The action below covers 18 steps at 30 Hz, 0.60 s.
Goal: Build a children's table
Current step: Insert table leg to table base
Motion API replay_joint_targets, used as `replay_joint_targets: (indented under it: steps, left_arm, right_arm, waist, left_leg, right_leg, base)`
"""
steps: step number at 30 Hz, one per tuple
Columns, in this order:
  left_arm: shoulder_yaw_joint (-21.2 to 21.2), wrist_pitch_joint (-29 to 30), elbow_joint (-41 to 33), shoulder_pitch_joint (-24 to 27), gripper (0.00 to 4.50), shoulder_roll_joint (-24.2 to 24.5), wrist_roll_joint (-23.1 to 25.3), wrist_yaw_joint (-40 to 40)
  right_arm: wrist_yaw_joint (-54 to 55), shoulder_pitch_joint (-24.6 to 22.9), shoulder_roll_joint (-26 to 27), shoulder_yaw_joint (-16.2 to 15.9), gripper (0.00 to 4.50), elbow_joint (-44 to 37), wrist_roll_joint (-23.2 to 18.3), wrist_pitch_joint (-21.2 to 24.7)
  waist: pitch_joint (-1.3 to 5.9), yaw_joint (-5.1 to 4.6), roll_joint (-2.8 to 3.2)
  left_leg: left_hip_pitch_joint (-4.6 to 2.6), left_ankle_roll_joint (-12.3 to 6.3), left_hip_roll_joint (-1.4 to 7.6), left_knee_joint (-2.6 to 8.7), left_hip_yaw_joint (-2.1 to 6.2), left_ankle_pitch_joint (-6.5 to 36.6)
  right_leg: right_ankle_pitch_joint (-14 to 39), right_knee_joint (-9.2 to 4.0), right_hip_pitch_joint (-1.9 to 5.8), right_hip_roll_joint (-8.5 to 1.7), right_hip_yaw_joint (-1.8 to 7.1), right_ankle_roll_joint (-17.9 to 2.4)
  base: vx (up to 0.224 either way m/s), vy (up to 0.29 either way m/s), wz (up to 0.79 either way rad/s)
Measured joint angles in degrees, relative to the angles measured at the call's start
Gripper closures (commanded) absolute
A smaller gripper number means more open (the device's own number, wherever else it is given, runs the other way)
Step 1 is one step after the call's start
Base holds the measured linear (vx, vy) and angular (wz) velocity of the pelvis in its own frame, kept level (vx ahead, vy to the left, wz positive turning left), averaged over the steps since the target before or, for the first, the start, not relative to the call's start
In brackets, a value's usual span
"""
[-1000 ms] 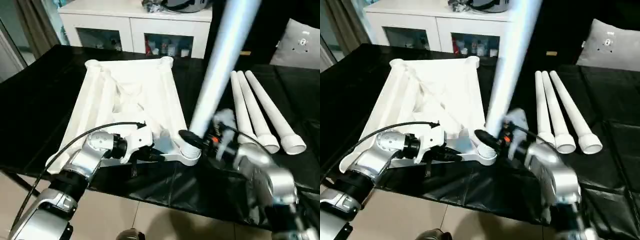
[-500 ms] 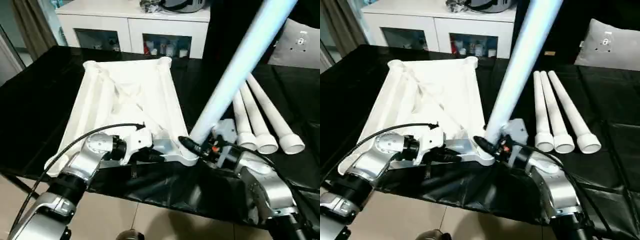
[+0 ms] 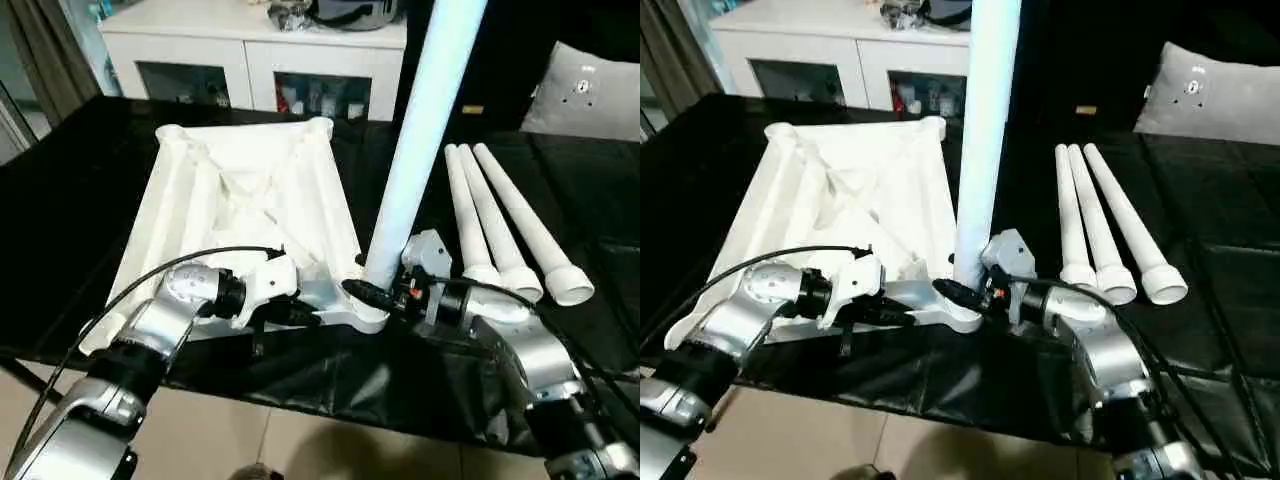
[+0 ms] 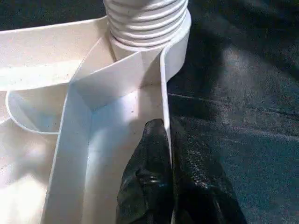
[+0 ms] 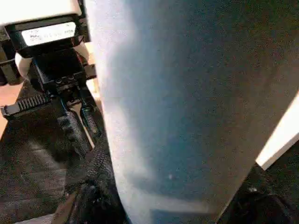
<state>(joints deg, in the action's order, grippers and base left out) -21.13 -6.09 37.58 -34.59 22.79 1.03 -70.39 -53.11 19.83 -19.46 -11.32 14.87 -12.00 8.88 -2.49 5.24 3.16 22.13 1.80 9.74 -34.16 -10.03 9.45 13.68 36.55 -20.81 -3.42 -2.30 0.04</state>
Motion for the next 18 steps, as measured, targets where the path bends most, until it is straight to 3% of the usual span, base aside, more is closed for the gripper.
replay_joint_targets:
  steps: [6,18]
  left_arm:
    - [-1.5,-4.5,9.0,-6.3,4.50,-1.3,2.9,-1.4]
    - [-0.6,-6.1,9.8,-6.0,4.50,0.9,3.1,-1.8]
  right_arm:
    - [-0.4,1.0,0.2,0.0,2.57,-0.6,-0.1,3.6]
    - [1.9,2.6,3.6,-0.4,2.57,1.2,1.2,4.4]
  waist:
    - [-0.05,0.17,0.19]
    - [0.06,-1.15,-0.03]
  left_leg:
    - [-0.25,0.00,-0.03,0.31,-0.01,0.0]
    - [-0.23,0.01,-0.01,0.59,-0.05,0.0]
  right_leg:
    - [0.0,-0.42,0.35,0.00,-0.01,-0.1]
    - [-0.1,-0.42,0.04,0.01,-0.02,-0.2]
  base:
    - [0.000,0.000,0.00]
    - [0.000,0.000,0.00]
